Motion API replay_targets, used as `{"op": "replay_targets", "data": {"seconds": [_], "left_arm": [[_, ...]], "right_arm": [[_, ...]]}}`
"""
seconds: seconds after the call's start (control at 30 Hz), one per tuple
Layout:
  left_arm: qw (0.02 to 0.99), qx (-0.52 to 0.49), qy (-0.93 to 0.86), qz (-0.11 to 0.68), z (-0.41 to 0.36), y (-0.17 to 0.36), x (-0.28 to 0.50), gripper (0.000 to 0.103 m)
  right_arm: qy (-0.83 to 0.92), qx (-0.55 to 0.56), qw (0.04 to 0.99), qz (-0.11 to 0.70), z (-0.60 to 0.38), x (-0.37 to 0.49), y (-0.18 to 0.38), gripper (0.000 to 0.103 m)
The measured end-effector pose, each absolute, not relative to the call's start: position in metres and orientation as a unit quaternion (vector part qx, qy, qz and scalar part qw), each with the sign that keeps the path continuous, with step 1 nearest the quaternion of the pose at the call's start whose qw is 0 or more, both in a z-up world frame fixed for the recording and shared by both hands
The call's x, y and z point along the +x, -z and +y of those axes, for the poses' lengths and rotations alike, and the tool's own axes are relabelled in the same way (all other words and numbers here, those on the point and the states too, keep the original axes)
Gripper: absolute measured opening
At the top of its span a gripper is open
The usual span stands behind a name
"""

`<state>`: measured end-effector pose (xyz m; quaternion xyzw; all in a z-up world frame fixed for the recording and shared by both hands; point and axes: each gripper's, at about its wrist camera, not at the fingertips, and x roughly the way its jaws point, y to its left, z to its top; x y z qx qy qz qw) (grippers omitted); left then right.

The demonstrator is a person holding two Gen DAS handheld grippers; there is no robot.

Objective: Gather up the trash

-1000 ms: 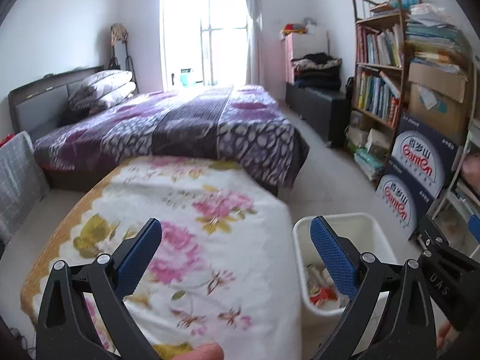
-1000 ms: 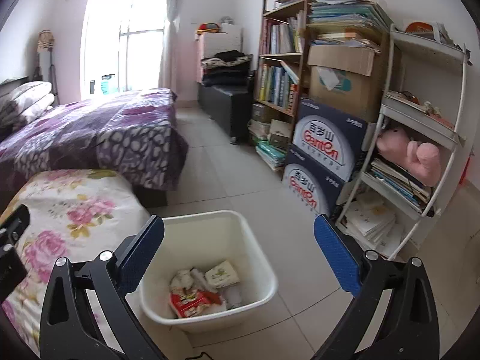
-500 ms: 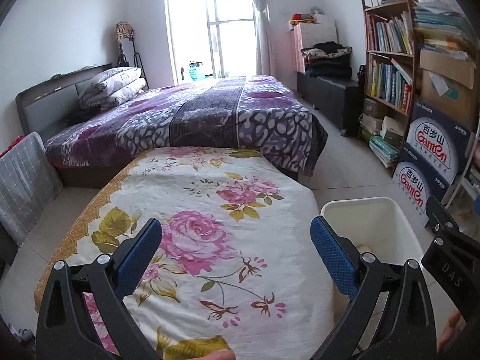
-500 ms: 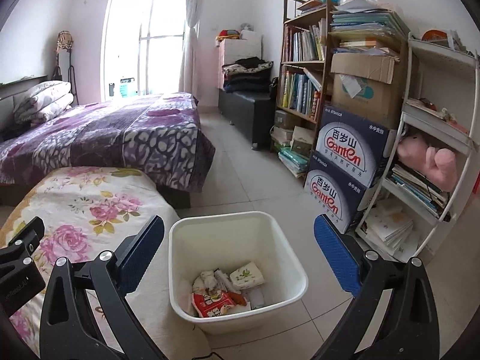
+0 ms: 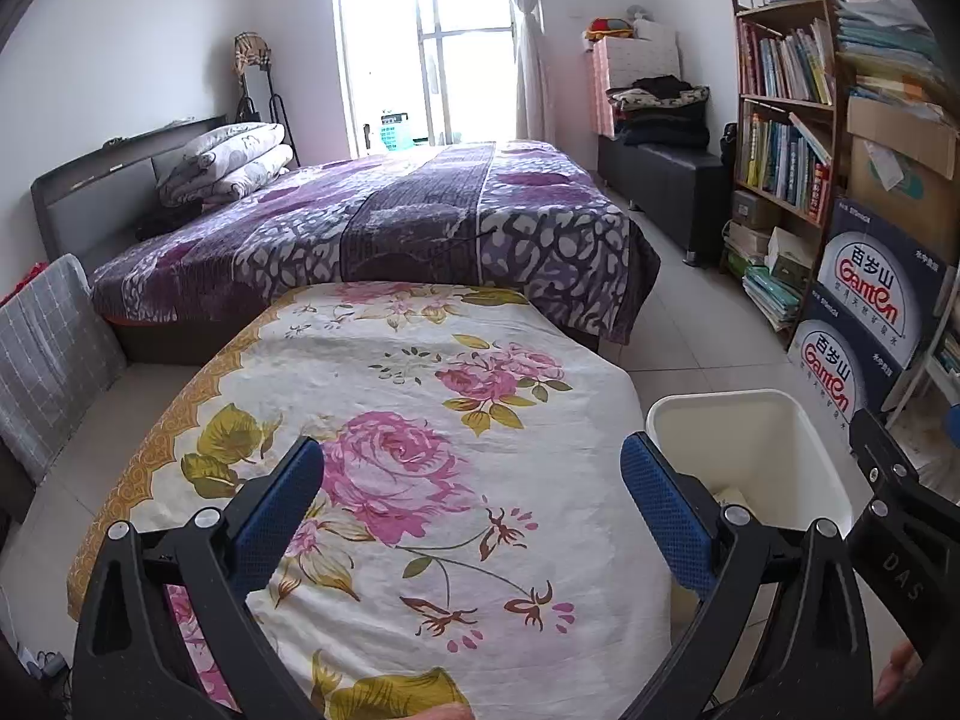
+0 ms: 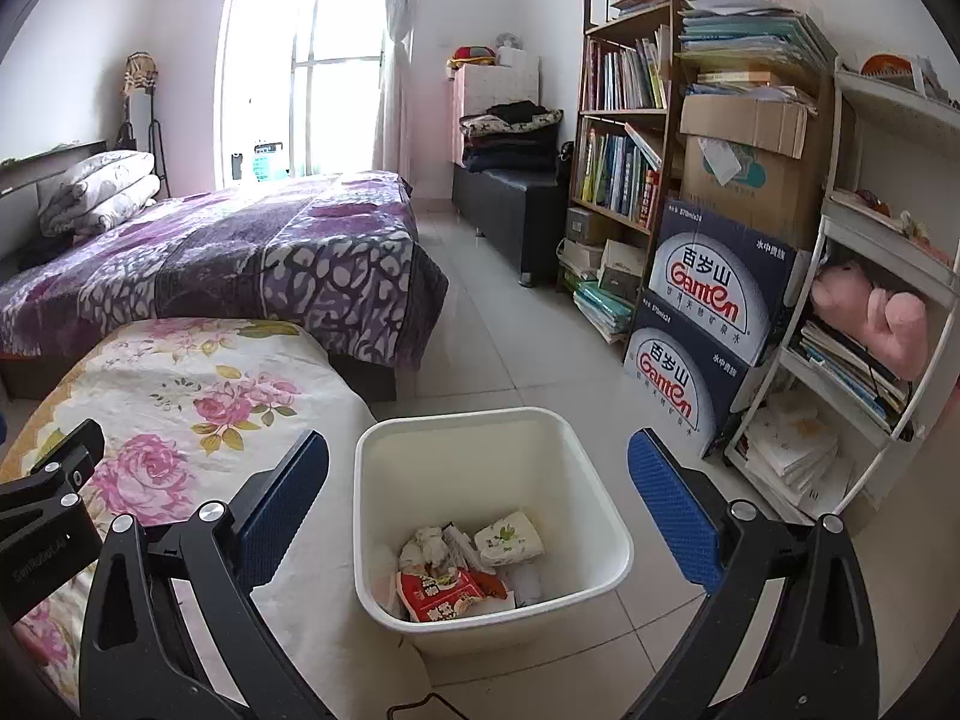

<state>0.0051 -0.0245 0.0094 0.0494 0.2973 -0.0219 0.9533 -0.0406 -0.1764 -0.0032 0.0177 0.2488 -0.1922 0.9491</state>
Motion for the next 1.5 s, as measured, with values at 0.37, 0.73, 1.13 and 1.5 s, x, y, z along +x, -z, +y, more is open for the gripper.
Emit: {"op": "replay_targets", "data": {"seconds": [0.37,0.73,1.13,1.5], "left_arm": [[0.952,0.051,0.022,0.302,-0.028,-0.009,0.008,0.096],[0.951,0.052,0.024,0.303,-0.030,-0.007,0.009,0.096],[0.952,0.056,0.030,0.301,-0.031,-0.003,0.010,0.096],[0.950,0.064,0.055,0.300,-0.035,-0.002,0.009,0.090]], "right_arm": [[0.191,0.017,0.947,0.257,-0.177,-0.041,0.006,0.096],[0.191,0.017,0.946,0.262,-0.178,-0.040,0.008,0.096],[0.187,0.020,0.943,0.274,-0.182,-0.039,0.011,0.096],[0.191,0.019,0.941,0.278,-0.184,-0.037,0.012,0.096]]}}
